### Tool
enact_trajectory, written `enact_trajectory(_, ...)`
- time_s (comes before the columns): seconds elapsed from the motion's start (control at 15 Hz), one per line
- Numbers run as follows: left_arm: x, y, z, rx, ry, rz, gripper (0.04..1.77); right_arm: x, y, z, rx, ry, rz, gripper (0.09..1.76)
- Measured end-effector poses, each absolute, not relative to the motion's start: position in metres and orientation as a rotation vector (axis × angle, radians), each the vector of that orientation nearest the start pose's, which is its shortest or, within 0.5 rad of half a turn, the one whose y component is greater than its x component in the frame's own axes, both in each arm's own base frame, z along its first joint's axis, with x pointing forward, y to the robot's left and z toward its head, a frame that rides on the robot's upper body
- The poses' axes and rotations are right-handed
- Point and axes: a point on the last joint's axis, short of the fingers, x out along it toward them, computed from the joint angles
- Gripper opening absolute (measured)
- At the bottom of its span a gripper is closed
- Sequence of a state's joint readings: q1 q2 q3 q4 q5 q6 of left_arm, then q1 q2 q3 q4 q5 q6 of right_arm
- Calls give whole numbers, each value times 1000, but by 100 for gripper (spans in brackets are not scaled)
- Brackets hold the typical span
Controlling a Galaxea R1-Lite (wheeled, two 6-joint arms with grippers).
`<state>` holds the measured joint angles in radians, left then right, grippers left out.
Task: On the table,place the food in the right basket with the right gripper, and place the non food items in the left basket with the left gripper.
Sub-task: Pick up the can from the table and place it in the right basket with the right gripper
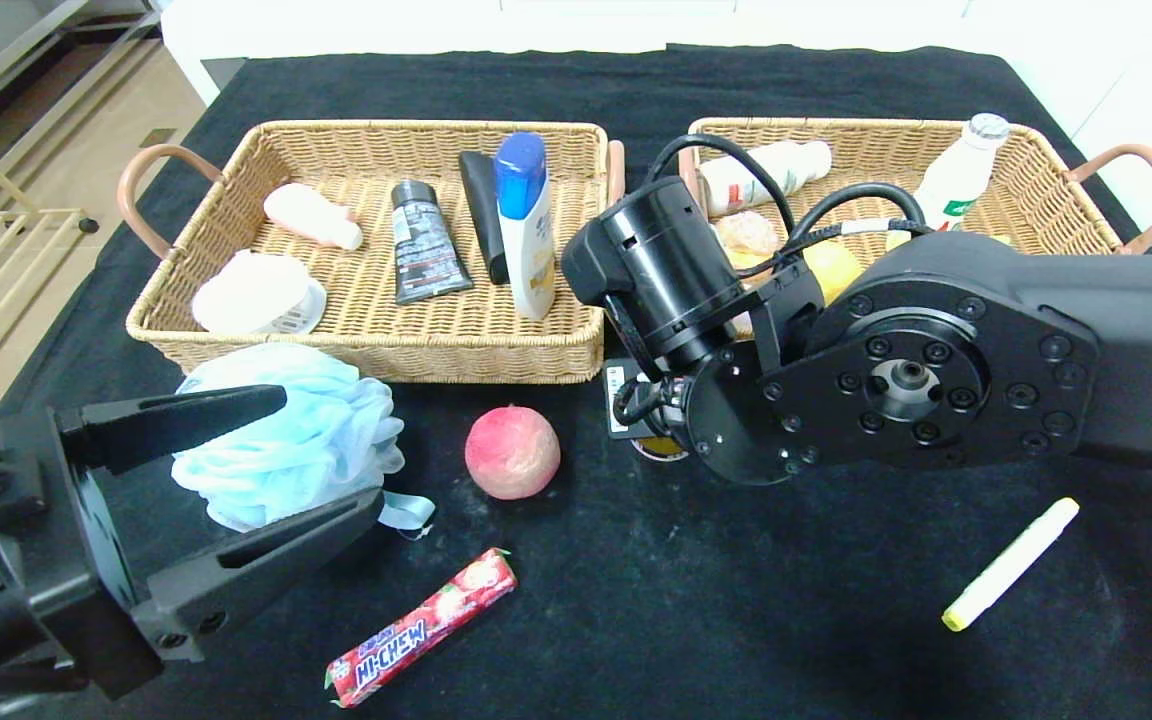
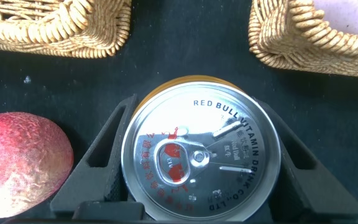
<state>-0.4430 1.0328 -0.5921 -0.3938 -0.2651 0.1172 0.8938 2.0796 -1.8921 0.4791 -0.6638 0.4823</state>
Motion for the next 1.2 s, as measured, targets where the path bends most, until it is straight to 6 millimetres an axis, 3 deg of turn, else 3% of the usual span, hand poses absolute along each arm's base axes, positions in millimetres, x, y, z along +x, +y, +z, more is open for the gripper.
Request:
enact_trajectory(0.8,124,-65,245,116,17,-711,172,266,308,241,-5,517,97,120)
enact_trajectory(1.2,130,-64,242,118,40,-685,172,250,292,269,34,485,117,120)
